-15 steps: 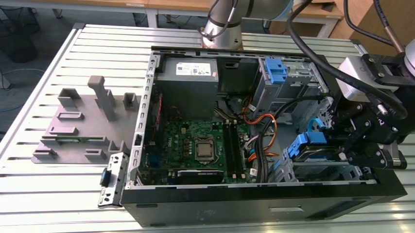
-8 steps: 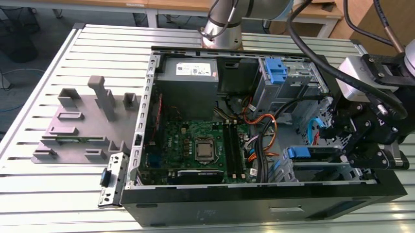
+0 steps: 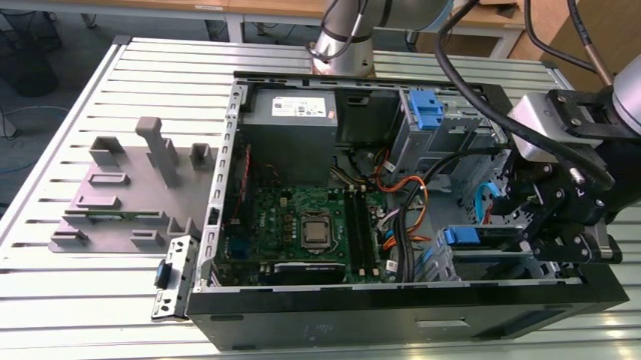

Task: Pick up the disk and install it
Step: 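Insert the disk into the insertion slot, then insert the first disk wire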

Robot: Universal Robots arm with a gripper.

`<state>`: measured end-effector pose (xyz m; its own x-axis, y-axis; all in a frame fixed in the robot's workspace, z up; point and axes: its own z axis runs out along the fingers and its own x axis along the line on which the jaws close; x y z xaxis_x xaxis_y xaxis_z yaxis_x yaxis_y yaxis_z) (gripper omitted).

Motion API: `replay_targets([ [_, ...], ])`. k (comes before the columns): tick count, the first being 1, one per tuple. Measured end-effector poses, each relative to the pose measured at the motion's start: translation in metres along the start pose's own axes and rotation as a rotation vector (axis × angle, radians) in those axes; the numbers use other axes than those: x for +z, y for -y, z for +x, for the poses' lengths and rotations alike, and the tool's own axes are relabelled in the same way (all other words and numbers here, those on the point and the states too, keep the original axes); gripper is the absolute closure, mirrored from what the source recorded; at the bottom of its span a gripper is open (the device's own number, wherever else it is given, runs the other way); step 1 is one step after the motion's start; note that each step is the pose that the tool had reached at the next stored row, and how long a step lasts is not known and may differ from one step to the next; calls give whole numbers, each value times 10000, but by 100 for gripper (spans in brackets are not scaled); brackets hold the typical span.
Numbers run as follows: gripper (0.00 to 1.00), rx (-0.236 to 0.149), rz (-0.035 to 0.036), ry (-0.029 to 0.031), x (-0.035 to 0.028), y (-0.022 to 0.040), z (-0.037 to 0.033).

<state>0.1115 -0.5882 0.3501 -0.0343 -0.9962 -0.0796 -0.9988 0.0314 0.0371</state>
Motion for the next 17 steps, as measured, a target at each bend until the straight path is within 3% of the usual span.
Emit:
replay_targets([
  [4,51,-141,41,58,28,-6,-11],
  [8,51,-234,47,57,35,-15,-49],
  [17,51,-256,45,55,36,-16,-50],
])
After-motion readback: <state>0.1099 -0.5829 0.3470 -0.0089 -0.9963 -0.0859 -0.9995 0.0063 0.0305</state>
